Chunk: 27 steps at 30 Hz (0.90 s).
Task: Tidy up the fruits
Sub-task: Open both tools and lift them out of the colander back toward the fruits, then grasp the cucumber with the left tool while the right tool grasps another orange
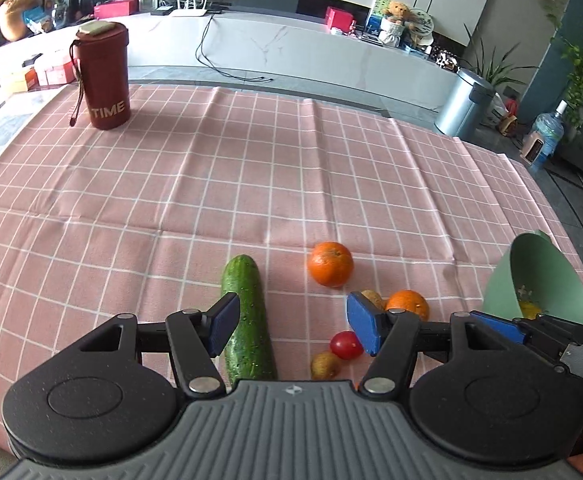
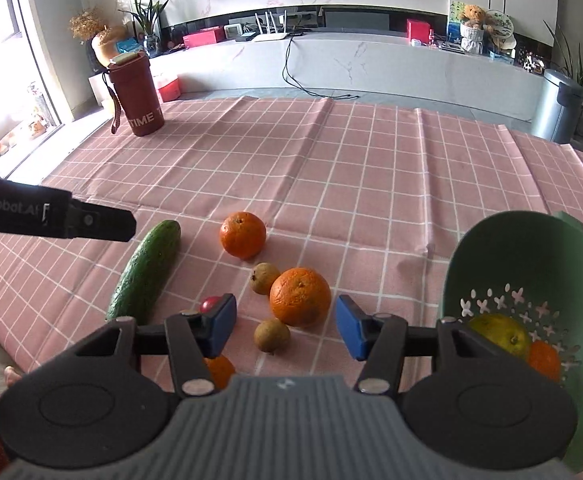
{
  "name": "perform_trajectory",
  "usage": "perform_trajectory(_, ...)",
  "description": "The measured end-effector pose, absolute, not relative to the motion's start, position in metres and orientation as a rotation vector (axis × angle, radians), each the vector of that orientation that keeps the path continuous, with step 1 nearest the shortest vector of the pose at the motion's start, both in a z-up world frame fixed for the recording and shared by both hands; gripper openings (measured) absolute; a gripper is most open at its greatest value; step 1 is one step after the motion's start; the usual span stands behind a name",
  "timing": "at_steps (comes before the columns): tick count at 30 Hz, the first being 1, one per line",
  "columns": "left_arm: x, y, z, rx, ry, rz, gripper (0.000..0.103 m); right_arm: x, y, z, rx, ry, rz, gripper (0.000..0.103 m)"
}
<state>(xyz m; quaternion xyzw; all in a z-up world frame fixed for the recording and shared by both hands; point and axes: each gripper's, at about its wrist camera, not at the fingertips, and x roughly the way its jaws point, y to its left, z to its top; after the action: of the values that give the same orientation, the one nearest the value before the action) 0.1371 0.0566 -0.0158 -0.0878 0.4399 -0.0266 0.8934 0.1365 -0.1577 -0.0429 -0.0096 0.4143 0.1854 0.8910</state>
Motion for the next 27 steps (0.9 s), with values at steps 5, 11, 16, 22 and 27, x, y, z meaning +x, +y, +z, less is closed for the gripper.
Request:
perform_trajectory(5, 0.137, 0.065, -0.035, -0.193, 0.9, -0.042, 0.072, 0.148, -0.156, -0.06, -0.007, 0.875, 0.356, 0.052)
perform_trajectory(11, 0.134, 0.068, -0.055, -0.159, 0.901, -0.025, 0.072, 0.161, -0.152, -0.072, 0.005, 0.881, 0.322, 0.045)
perform_trajectory(16, 0.136, 0.079, -0.066, -0.242, 0.933, -0.041, 0.072, 0.166, -0.151, -0.078, 0.008, 0.896, 0.315, 0.045)
perform_trajectory(22, 0.142, 0.086, -0.074, -0.29, 0.958, -0.034, 0.068, 0.172, -0.151, -0.085, 0.031, 0.922, 0.321, 0.045)
perform_trajectory(27, 0.146, 0.085, -0.082, -0.305, 0.983, -0.041, 0.062, 0.173, -0.149, -0.088, 0.026, 0.933, 0.322, 0.045)
